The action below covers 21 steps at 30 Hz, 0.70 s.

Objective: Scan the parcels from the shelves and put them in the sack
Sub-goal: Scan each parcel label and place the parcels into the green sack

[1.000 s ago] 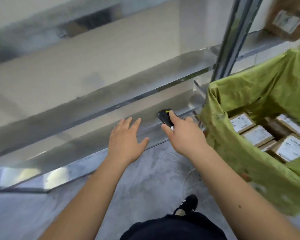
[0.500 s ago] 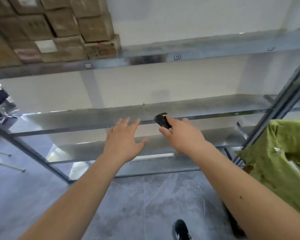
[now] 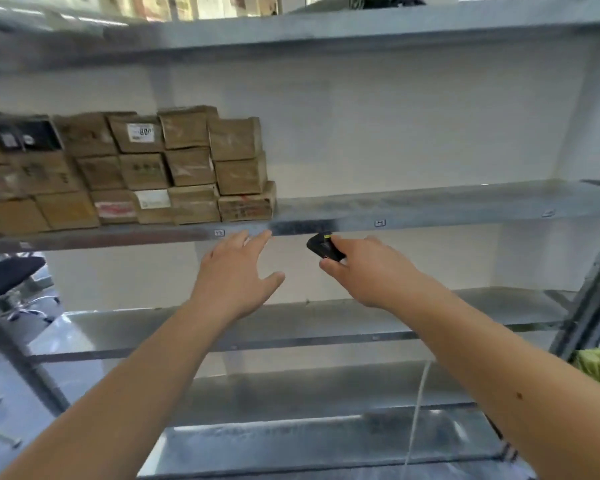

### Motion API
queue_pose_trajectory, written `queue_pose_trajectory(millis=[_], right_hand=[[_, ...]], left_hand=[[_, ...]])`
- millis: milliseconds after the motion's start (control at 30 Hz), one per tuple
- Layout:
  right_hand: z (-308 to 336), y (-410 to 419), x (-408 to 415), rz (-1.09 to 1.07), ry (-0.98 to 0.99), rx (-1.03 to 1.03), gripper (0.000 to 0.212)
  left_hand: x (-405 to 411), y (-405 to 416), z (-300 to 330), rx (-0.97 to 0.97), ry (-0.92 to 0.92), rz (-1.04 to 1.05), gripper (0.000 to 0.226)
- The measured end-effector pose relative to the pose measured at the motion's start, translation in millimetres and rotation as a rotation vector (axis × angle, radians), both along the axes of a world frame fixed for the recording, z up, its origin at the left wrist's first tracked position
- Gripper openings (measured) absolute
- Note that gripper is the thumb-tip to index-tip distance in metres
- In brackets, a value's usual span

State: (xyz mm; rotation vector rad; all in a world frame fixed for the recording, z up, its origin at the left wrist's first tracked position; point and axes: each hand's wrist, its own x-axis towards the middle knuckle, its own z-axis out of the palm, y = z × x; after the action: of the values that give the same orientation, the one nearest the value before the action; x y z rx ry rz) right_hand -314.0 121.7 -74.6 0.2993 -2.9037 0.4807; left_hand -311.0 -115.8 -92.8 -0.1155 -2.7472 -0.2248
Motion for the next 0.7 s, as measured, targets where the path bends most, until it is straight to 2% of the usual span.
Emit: queue_pose_trajectory(millis=[167,400,567,700], right_hand=[[34.2,-23.6,-74.9,0.077,0.109,-0.057,0.033],[97.4,-50.8,-178.4,0.182,0.213,-0.033,0.041],[125.0,-67.6,-240.9,0.226,0.268,-0.015,0.044],[136.3,-78.1,-281.2,0.217,0.258,0.026,0.047]], left_hand=[[-58.9,-26.0,43.2,-0.010,0.090,0.013,0.083],[-153.5,-43.9,120.4,-0.018,0.214,0.072,0.082],[-209.1,-43.5,157.7,-0.203,0.246,0.115,0.079],[-239.9,-51.2,181.2,-0.244,0.187,0.133,0.080]])
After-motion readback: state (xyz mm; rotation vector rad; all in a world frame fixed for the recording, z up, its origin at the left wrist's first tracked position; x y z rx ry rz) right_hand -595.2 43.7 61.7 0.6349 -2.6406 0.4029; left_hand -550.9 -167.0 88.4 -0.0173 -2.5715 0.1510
